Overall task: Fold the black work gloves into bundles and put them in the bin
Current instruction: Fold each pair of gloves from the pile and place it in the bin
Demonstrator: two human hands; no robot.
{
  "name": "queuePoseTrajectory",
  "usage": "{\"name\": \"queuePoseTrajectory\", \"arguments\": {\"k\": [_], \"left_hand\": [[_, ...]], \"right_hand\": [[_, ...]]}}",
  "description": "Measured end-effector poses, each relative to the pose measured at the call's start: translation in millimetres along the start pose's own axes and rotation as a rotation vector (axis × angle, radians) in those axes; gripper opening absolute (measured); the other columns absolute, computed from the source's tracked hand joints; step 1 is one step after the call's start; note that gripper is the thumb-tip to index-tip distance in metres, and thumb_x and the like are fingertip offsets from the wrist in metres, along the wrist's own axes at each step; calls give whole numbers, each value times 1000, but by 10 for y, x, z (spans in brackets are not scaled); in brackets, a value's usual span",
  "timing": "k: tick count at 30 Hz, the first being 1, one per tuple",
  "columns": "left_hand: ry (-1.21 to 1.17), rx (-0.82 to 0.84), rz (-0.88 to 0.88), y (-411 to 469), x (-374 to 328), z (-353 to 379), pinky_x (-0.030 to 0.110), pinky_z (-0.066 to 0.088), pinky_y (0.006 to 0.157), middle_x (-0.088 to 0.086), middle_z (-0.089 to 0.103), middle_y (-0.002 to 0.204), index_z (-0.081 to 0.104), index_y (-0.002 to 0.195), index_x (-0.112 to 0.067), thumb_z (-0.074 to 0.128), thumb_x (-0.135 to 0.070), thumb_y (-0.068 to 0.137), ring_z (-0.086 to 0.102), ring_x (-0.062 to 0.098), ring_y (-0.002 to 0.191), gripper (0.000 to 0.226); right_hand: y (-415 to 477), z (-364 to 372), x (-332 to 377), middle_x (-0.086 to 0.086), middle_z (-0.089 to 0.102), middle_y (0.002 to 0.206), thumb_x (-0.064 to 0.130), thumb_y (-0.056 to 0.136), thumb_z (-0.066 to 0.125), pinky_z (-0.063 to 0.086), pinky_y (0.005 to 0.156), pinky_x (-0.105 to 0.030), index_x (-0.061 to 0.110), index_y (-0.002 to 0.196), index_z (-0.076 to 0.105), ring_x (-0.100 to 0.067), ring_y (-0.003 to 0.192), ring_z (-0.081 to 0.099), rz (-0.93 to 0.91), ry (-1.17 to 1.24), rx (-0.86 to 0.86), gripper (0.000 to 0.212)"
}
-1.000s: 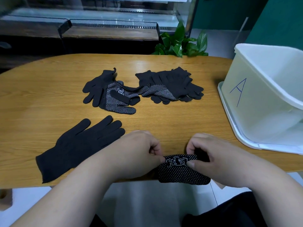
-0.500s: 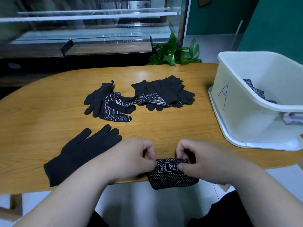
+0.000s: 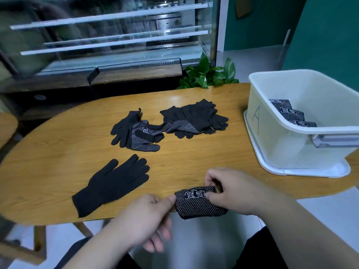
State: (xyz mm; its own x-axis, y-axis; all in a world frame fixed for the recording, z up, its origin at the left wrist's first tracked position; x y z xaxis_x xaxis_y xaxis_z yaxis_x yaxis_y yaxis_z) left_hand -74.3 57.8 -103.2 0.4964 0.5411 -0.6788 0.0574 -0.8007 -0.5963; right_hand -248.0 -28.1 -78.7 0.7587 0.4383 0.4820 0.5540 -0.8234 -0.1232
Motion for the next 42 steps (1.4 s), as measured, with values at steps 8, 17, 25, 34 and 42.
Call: {"name": "queuePoseTrajectory", "arguments": {"k": [8, 17, 25, 34, 42], "left_hand": [[-577, 3, -79, -83, 125, 331, 26, 55, 49, 17, 76, 87, 67, 104, -2, 59, -36, 97, 75, 34, 78, 35], [-676, 33, 69, -131, -52, 248, 30, 57, 57, 26, 73, 97, 56, 101, -7, 60, -11, 95, 73, 34, 80, 8], [-700, 64, 329, -240, -447, 122, 34, 58, 57, 24, 70, 95, 52, 104, -7, 63, -3, 93, 68, 40, 81, 17], [-615, 136, 425, -345, -795, 141, 28, 57, 53, 13, 70, 80, 63, 96, -1, 69, -17, 83, 66, 19, 64, 22], [-468, 26, 603, -443, -1214, -74, 27, 43, 55, 2, 60, 65, 54, 76, -8, 73, -18, 88, 54, 19, 63, 25]], "right_hand": [[-52, 50, 68, 14, 58, 86, 41, 84, 72, 45, 71, -26, 32, 89, 59, -3, 76, 51, -78, 116, 32, 17], [-210, 76, 26, 10, 57, 77, 39, 82, 75, 43, 69, -30, 33, 87, 63, -5, 70, 51, -25, 456, 82, 14], [-345, -220, 106, -7, 62, 76, 39, 77, 74, 36, 70, -39, 21, 85, 63, -21, 72, 52, 16, 880, 8, 23], [-432, -653, 280, -10, 76, 98, 10, 68, 64, 46, 76, -40, 25, 72, 66, -26, 83, 64, 13, 988, -143, 16], [-519, -852, 252, -6, 58, 70, 23, 75, 61, 35, 61, -30, 25, 69, 60, -16, 65, 49, 154, 878, 4, 6]]}}
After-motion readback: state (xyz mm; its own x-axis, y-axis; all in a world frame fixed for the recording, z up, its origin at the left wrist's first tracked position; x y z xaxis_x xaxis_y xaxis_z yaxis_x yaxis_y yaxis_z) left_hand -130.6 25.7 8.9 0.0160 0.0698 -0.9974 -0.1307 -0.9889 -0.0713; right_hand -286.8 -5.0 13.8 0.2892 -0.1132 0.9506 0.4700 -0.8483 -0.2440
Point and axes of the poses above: each hand's wrist, its own y-axis towards the middle knuckle, its own z-axis out of the palm, x = y × z, the point moved 9 cm from there along y, towards the middle knuckle
